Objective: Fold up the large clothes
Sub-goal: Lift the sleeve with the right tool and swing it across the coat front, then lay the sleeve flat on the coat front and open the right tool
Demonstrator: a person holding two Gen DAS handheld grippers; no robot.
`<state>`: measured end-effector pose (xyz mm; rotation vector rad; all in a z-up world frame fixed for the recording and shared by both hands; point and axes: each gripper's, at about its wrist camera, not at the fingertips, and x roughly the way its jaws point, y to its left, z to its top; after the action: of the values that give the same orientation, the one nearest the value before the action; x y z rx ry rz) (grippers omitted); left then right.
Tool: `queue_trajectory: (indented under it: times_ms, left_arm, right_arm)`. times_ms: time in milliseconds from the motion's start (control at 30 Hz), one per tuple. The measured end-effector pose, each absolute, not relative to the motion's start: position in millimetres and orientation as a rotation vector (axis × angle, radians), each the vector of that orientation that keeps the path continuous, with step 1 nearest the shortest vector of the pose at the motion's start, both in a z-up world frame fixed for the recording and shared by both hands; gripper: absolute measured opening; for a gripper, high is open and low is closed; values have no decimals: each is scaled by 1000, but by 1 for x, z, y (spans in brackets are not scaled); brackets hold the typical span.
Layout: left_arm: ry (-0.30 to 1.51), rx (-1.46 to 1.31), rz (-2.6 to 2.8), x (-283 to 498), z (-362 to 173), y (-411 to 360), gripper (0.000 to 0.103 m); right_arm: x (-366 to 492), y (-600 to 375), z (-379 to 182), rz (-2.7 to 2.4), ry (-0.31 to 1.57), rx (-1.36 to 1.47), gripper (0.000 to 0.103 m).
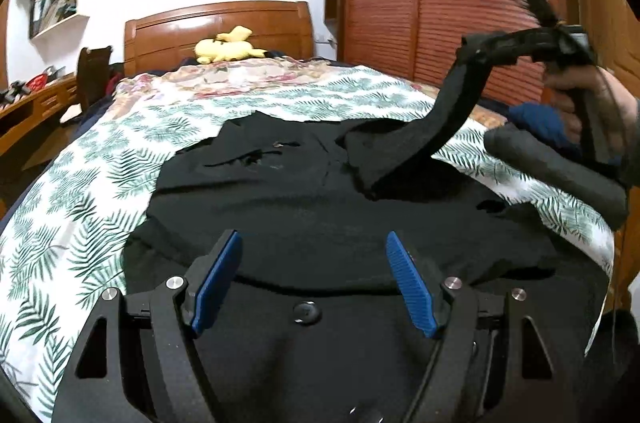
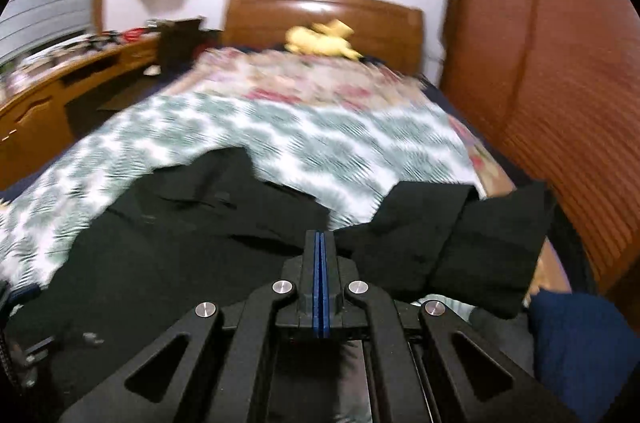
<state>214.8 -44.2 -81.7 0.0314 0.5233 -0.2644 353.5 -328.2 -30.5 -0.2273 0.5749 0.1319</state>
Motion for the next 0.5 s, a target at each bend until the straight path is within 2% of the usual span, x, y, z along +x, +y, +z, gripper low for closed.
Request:
queue_trajectory:
  times_ms: [200, 500]
  left_arm:
    - [508, 6, -214, 206, -73, -15, 76]
    - [489, 2, -171, 186, -62, 8, 76]
  right_arm:
    - [304, -266, -19, 314, 530, -300, 0]
    - [252, -221, -49, 485, 597, -325, 0]
